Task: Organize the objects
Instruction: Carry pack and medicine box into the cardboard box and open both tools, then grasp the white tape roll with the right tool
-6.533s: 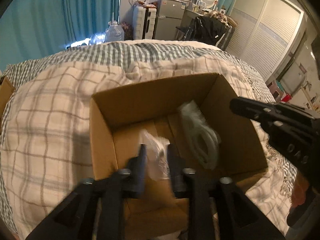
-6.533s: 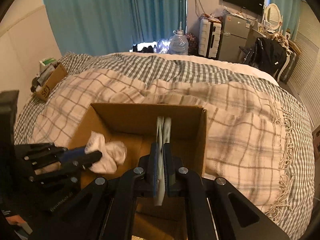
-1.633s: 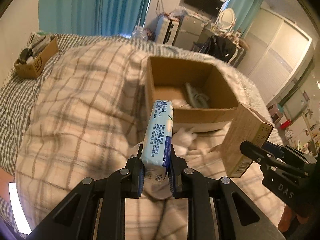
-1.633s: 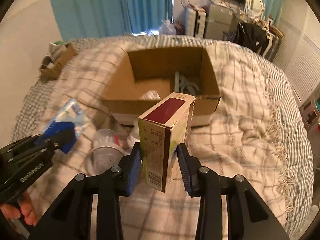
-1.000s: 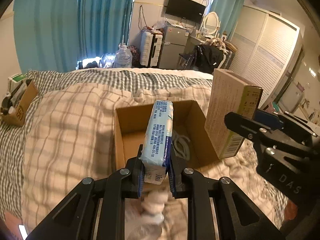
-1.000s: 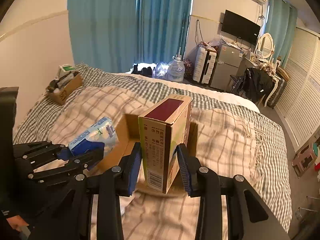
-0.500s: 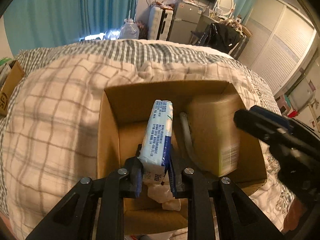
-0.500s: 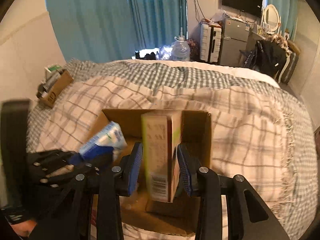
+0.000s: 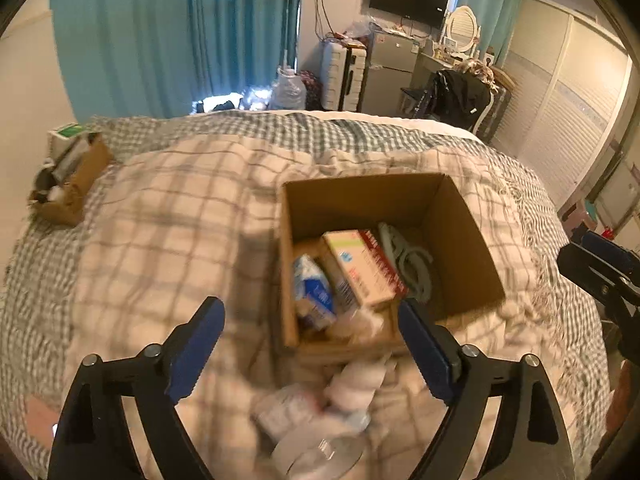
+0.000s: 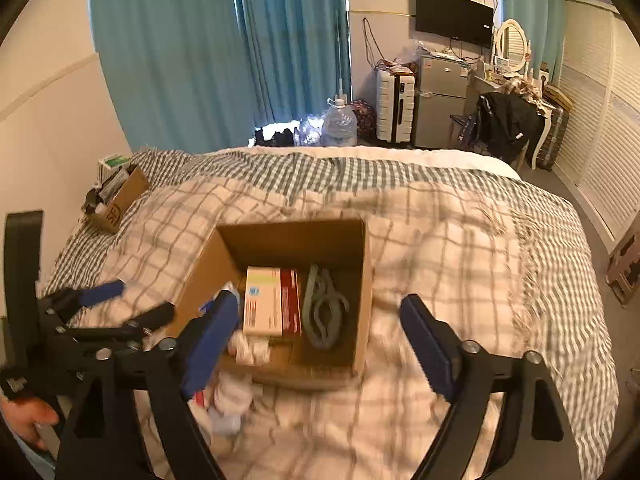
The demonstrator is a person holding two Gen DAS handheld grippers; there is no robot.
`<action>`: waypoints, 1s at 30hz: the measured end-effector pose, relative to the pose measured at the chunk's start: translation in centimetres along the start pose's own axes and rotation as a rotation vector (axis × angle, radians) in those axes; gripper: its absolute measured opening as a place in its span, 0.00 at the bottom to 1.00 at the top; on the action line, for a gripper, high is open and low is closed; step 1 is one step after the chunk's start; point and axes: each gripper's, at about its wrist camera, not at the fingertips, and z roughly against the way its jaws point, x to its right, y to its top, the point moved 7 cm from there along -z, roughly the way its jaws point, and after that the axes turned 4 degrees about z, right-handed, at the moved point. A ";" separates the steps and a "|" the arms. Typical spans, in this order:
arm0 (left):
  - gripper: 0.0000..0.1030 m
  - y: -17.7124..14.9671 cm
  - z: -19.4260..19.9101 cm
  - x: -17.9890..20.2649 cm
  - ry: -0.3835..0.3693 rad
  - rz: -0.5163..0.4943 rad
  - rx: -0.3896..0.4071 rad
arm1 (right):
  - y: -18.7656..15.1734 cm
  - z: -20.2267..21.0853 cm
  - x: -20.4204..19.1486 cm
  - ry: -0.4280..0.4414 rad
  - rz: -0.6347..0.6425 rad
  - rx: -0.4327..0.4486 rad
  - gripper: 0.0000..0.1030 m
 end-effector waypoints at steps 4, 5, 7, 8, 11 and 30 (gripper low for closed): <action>0.92 -3.3 2.3 -1.8 0.028 -0.009 0.002 | -3.1 1.3 -1.3 -0.007 0.018 -0.023 0.92; 0.93 -4.3 2.7 -2.3 0.038 -0.010 0.002 | -4.2 1.4 -1.9 -0.001 0.020 -0.031 0.94; 0.94 -6.4 3.1 -3.6 0.061 0.005 -0.003 | -5.7 1.4 -2.7 0.015 0.020 -0.042 0.99; 0.96 -7.1 3.2 -4.0 0.064 0.011 -0.007 | -6.8 1.2 -3.3 0.030 0.017 -0.052 1.00; 0.96 -9.7 3.1 -5.7 0.086 0.043 -0.028 | -9.2 0.0 -4.9 0.064 -0.003 -0.097 1.00; 0.96 -13.7 0.7 -14.6 0.134 0.145 -0.135 | -14.1 -9.0 -17.2 0.179 0.098 -0.361 0.99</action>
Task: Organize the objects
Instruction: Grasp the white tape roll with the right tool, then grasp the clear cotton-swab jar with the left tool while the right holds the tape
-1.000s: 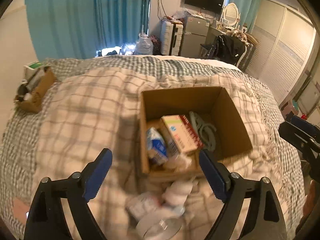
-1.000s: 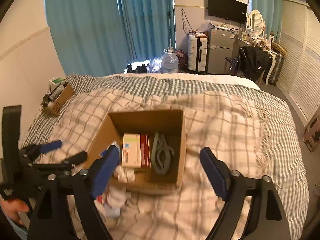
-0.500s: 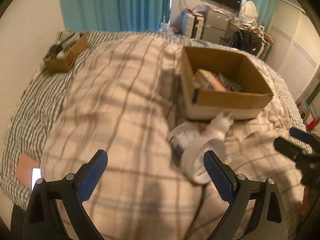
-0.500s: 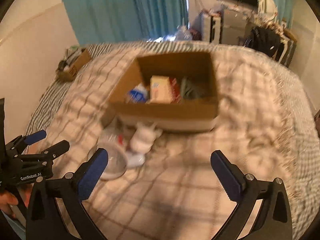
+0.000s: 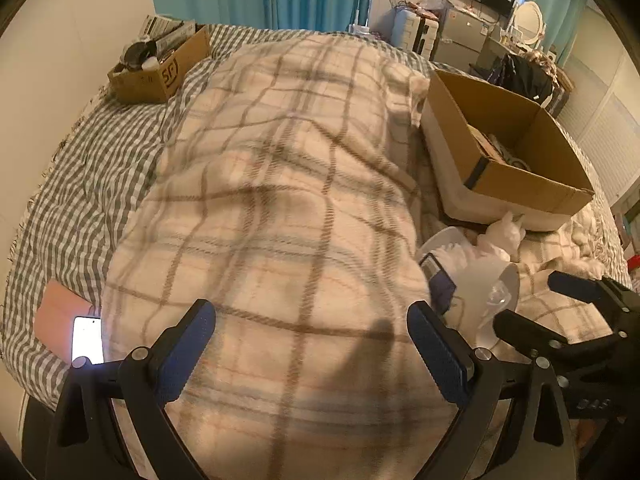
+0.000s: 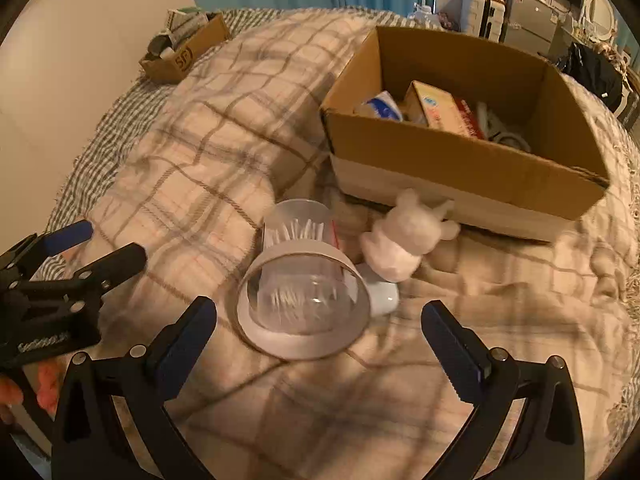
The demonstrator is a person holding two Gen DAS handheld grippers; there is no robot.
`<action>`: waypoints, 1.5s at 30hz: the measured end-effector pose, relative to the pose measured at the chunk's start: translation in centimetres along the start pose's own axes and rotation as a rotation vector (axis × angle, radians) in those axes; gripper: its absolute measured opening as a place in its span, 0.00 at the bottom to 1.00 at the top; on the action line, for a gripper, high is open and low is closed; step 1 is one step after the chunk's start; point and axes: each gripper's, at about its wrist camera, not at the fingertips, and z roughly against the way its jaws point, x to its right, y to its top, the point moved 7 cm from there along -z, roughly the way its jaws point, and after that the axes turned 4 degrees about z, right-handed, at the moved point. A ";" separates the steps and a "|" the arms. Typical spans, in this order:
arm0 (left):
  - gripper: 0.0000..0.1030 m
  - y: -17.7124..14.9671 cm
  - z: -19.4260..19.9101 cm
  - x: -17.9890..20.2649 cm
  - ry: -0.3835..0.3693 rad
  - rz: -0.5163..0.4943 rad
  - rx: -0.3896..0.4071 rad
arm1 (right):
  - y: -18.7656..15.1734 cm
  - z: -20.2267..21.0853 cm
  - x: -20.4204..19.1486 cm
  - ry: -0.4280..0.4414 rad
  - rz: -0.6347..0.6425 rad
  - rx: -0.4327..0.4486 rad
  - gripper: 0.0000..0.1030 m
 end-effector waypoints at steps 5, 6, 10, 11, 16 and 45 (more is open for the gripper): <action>0.96 0.1 -0.6 -1.3 -0.013 0.025 -0.012 | -0.1 -1.8 -0.7 -0.007 -0.008 -0.052 0.99; 0.96 0.1 -0.7 -1.4 -0.018 0.030 -0.015 | 0.0 -2.1 -0.9 -0.010 -0.009 -0.060 1.00; 0.96 0.0 -0.8 -1.7 -0.022 0.044 -0.020 | -0.4 -3.0 -0.8 -0.035 -0.005 -0.091 0.83; 0.96 0.0 -0.7 -1.7 -0.019 0.042 -0.019 | -0.4 -2.9 -0.7 -0.025 -0.005 -0.087 0.83; 0.96 0.4 -0.1 -0.5 -0.014 0.039 -0.021 | -0.1 0.7 0.4 -0.043 -0.020 -0.006 0.83; 0.70 -2.3 -9.0 15.1 -0.076 -0.076 -0.214 | -3.2 4.5 14.4 -0.141 -0.226 0.060 0.83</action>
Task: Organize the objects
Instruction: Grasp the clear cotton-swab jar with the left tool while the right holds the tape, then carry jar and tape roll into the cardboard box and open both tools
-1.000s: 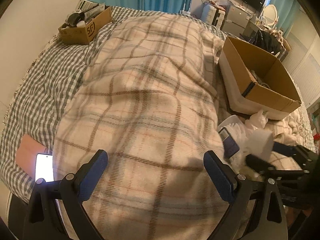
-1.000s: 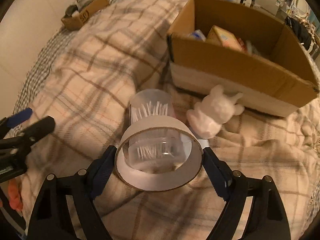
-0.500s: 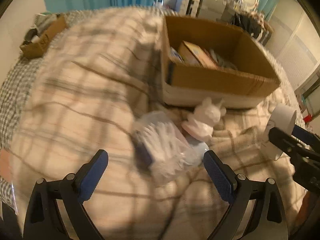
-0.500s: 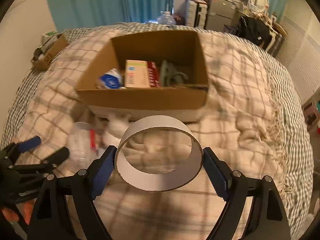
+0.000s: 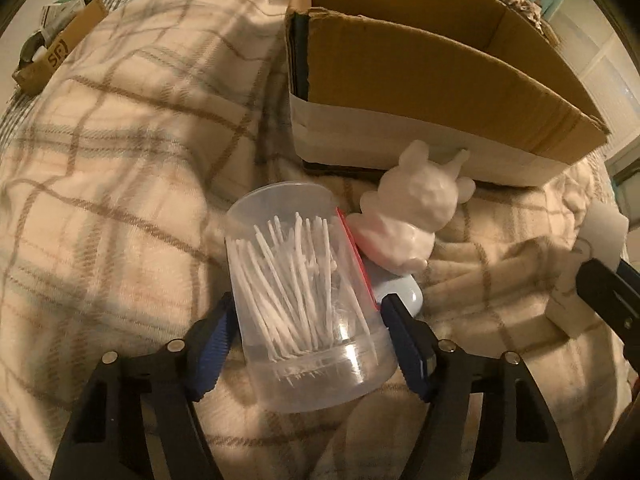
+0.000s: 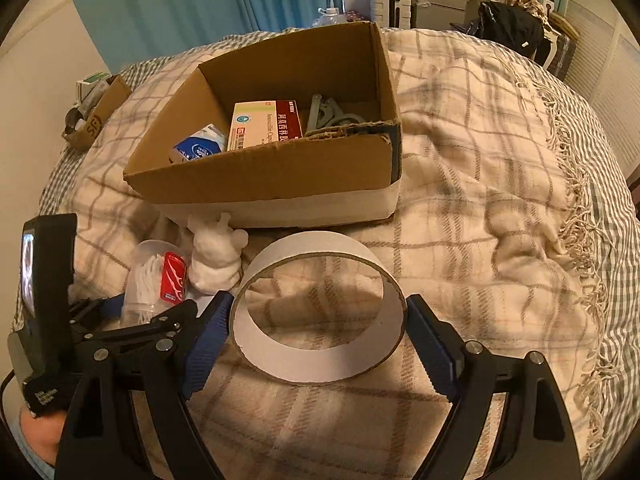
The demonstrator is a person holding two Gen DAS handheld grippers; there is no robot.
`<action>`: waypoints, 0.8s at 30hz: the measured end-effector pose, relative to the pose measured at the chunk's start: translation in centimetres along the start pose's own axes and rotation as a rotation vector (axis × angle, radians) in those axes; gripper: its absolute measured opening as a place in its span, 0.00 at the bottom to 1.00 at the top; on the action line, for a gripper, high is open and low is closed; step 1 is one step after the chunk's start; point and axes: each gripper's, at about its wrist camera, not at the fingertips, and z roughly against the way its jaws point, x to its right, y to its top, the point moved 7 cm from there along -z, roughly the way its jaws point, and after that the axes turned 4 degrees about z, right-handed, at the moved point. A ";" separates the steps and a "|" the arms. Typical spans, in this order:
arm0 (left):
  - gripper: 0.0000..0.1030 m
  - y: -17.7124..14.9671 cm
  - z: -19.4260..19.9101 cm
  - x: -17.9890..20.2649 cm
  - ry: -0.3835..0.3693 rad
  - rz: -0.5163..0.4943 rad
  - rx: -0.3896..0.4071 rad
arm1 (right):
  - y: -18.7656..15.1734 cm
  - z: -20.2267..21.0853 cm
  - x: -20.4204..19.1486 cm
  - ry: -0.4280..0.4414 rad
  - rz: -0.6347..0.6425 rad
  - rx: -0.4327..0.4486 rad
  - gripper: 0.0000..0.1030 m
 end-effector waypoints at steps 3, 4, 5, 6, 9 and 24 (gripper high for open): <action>0.69 -0.7 1.2 0.4 -0.046 -0.017 0.006 | -0.1 0.5 -0.2 -0.004 0.009 0.012 0.83; 0.68 -0.9 2.0 0.4 -0.069 -0.012 0.019 | -0.1 0.9 -0.3 -0.004 0.007 0.018 0.83; 0.67 -0.9 2.6 0.4 -0.085 -0.006 0.035 | -0.2 1.2 -0.3 -0.005 0.008 0.024 0.83; 0.66 -1.0 3.5 0.3 -0.099 0.002 0.061 | -0.2 1.6 -0.4 -0.006 0.009 0.031 0.83; 0.63 -1.1 6.0 0.0 -0.121 0.013 0.122 | -0.1 2.9 -0.9 -0.010 0.019 0.055 0.83; 0.63 1.6 16.5 -0.6 -0.175 0.014 0.335 | 1.3 11.1 -4.0 -0.035 0.105 0.213 0.83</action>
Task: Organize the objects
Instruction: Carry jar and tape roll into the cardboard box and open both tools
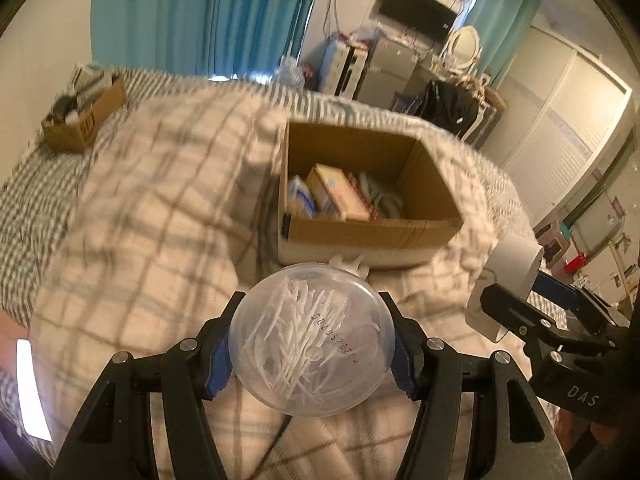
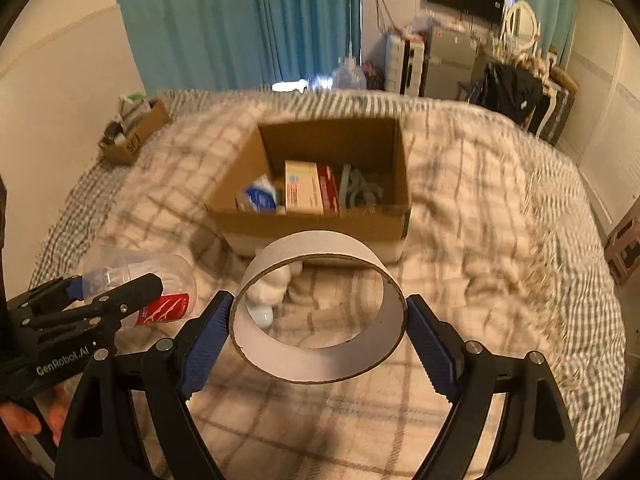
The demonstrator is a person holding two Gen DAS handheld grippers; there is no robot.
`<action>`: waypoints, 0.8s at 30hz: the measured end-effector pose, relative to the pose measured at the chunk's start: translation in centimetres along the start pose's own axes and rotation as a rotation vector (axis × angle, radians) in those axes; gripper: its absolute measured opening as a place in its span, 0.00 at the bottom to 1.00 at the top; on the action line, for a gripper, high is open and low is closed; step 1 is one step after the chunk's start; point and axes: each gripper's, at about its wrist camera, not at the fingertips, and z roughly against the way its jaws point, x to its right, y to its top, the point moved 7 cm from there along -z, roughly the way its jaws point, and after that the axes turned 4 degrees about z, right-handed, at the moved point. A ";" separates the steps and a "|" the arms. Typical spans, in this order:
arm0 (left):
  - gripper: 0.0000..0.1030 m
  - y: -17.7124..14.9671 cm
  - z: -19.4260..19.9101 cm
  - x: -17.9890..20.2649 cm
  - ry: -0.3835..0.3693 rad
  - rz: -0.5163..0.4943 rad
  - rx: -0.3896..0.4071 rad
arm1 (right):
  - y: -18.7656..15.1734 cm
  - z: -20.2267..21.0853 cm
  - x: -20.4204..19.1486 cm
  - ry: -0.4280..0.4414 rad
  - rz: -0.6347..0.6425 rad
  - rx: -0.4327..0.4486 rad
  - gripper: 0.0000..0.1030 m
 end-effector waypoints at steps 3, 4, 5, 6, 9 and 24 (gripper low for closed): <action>0.63 2.1 0.7 1.0 0.006 -0.033 0.042 | 2.0 1.0 0.5 0.007 0.010 0.038 0.83; 0.63 2.9 1.0 1.4 0.006 -0.046 0.058 | 2.7 1.1 0.7 0.005 0.016 0.047 0.83; 0.63 3.7 1.1 1.8 0.003 -0.058 0.069 | 3.6 1.3 0.9 -0.003 0.027 0.060 0.83; 0.63 4.5 1.1 2.3 -0.003 -0.069 0.078 | 4.4 1.3 1.1 -0.008 0.034 0.070 0.83; 0.63 7.1 0.4 3.5 -0.011 -0.089 0.097 | 6.9 1.0 1.5 -0.004 0.050 0.098 0.83; 0.63 15.8 -11.8 5.2 0.014 -0.143 0.051 | 14.8 -10.1 6.1 0.023 -0.027 0.052 0.83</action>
